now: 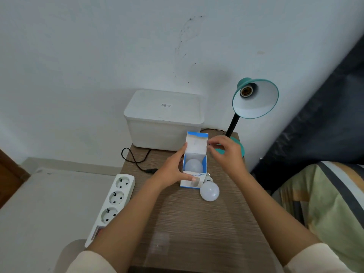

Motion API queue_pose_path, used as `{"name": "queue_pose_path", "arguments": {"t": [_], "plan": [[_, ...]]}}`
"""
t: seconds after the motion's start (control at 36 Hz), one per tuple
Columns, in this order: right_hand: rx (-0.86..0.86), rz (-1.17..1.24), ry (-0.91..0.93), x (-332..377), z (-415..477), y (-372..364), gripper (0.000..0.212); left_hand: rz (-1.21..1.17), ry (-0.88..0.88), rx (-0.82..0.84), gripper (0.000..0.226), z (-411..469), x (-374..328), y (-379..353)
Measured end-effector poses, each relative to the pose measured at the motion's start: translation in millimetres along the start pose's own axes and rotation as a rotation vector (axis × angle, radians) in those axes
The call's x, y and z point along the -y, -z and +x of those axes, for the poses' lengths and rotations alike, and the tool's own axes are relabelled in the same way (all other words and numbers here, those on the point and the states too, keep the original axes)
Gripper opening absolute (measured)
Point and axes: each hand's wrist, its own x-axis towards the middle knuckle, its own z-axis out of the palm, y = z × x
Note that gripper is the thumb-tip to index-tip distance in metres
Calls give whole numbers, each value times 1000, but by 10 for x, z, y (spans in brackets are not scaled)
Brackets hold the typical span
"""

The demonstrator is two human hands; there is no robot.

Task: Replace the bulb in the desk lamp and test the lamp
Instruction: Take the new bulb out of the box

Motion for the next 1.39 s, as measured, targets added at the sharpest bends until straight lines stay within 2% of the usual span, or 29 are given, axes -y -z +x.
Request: {"name": "queue_pose_path", "arguments": {"t": [0.08,0.17,0.31,0.53,0.83,1.0,1.14,1.22,1.39], "plan": [[260,0,-45,24,-65,-35,21,4,10,-5,120,-4,-4,-8],[502,-114,-43,59,-67,-82,33,24,15,-2,121,-13,-26,-14],[656,-240,-56,130,18,-127,44,55,14,-12,120,-33,-61,-16],[836,-418,-58,281,128,-161,42,61,22,-10,121,-27,-51,-23],[780,-314,-90,293,118,-90,40,85,22,-13,122,-55,-59,-37],[665,-255,-101,331,134,26,50,101,21,-10,119,-71,-69,-31],[634,-169,-137,305,20,72,54,112,31,-11,121,-74,-79,-33],[579,-153,-128,277,-69,29,56,118,36,-8,122,-90,-110,-35],[415,-17,-181,227,-153,110,46,65,54,-24,120,-107,-130,-42]]}}
